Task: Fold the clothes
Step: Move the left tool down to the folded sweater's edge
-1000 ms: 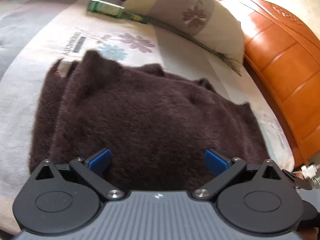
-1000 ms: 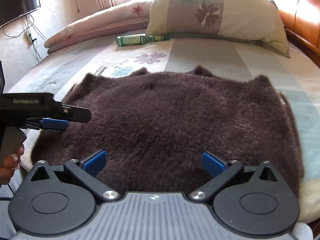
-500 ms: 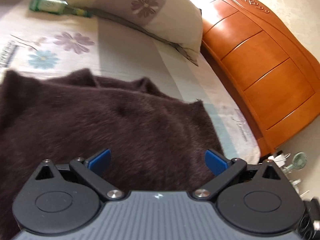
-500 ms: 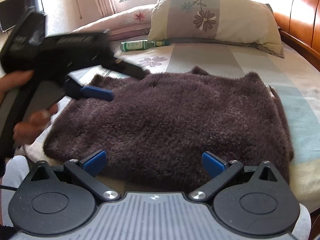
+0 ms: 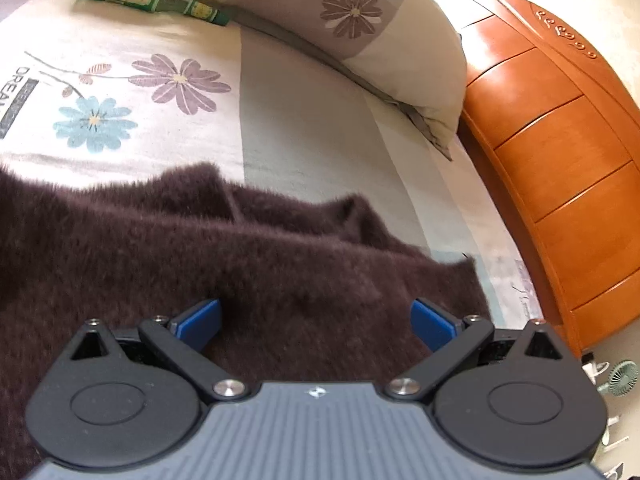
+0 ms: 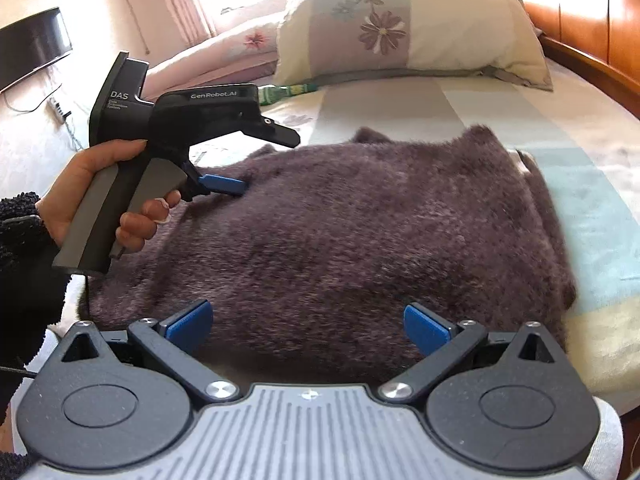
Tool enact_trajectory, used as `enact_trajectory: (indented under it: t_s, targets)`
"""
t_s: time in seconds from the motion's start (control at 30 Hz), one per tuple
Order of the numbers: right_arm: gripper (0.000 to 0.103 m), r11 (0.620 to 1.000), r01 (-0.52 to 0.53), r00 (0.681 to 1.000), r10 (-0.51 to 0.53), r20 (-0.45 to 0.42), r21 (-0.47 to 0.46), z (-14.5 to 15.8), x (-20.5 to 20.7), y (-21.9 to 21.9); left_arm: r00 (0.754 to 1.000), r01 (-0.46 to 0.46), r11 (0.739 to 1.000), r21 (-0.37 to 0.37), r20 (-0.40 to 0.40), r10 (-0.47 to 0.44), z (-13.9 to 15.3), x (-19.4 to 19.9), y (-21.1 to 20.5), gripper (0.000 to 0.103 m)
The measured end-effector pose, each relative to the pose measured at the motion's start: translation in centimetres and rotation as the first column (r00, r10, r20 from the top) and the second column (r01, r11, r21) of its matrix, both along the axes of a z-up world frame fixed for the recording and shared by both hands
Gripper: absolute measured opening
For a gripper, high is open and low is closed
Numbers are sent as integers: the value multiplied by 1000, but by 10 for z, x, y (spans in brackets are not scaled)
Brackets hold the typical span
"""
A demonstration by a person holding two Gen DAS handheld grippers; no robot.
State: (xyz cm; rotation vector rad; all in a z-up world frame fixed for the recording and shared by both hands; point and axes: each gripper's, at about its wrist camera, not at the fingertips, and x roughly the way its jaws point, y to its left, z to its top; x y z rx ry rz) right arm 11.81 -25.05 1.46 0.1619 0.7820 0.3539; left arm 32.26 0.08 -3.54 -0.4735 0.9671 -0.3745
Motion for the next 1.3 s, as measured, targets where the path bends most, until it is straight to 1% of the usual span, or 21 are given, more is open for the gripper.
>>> enact_trajectory:
  t_s: [0.03, 0.07, 0.13, 0.2, 0.27, 0.33, 0.4, 0.5, 0.53, 0.57, 0.63, 0.77, 0.83, 0.93, 0.97, 1.07, 1.13, 1.2, 1.23, 1.27, 1.3]
  targets:
    - [103, 1000, 3, 1000, -3, -3, 4, -1, 1, -2, 1000, -3, 1000, 14, 4, 3, 1, 3, -1, 100]
    - [103, 1000, 6, 1000, -6, -5, 7, -2, 1, -3, 1000, -7, 999, 44, 12, 6, 3, 5, -4, 100]
    - [103, 1000, 9, 1000, -9, -3, 10, -3, 1, -4, 1000, -6, 997, 74, 7, 6, 7, 6, -6, 100]
    - [103, 1000, 10, 1000, -10, 1, 14, -3, 1, -4, 1000, -9, 995, 100, 25, 6, 16, -3, -6, 100]
    - [103, 1000, 10, 1000, -10, 13, 20, -1, 0, -4, 998, -4, 993, 121, 65, -4, 29, -20, -3, 100]
    - [103, 1000, 8, 1000, -9, 27, 26, 1, 0, -4, 994, -10, 994, 108, 105, -1, 38, -40, 3, 100]
    - [103, 1000, 1, 999, -2, 34, 31, 2, 0, 0, 993, -28, 997, 73, 120, 19, 44, -63, 13, 100]
    - [103, 999, -20, 999, 19, 35, 34, 2, 0, 6, 992, -38, 999, 38, 119, 33, 38, -89, 23, 101]
    - [103, 999, -26, 999, 25, 34, 29, 1, 0, 9, 993, -43, 998, 48, 109, 37, 32, -94, 26, 101]
    - [103, 999, -31, 999, 30, 30, 23, 1, 0, 12, 996, -46, 997, 63, 85, 41, 23, -95, 28, 101]
    - [103, 999, -42, 999, 42, 19, 9, 0, 1, 19, 998, -70, 992, 101, 12, 69, 3, -92, 35, 100]
    - [103, 997, -60, 998, 61, 29, -39, 4, -3, 31, 995, -72, 992, 105, 74, 64, 11, -100, 42, 100]
    - [103, 997, -64, 997, 66, 36, -43, 6, -1, 35, 993, -73, 992, 107, 105, 62, 16, -104, 46, 100]
    - [103, 997, -73, 996, 75, 50, -38, 10, 10, 43, 984, -107, 985, 132, 157, 86, 26, -114, 56, 100]
    - [103, 996, -79, 995, 82, 56, -46, 12, 15, 48, 981, -115, 985, 125, 169, 93, 28, -118, 61, 100]
    - [103, 992, -101, 991, 106, 76, -76, 14, 27, 63, 981, -107, 991, 81, 172, 92, 24, -124, 73, 100]
    - [103, 988, -127, 987, 134, 88, -85, 14, 37, 73, 983, -103, 994, 49, 159, 94, 16, -126, 81, 100]
    - [103, 985, -145, 983, 154, 100, -91, 11, 48, 82, 988, -111, 994, 23, 115, 107, 3, -126, 90, 101]
    - [103, 984, -149, 983, 158, 96, -94, 9, 53, 85, 988, -113, 994, 3, 106, 112, -3, -125, 94, 101]
    - [103, 984, -150, 985, 157, 75, -95, 3, 59, 87, 989, -114, 993, -16, 97, 115, -9, -124, 98, 101]
    - [103, 984, -150, 987, 155, 47, -95, -3, 65, 89, 988, -113, 993, -35, 107, 116, -10, -125, 100, 102]
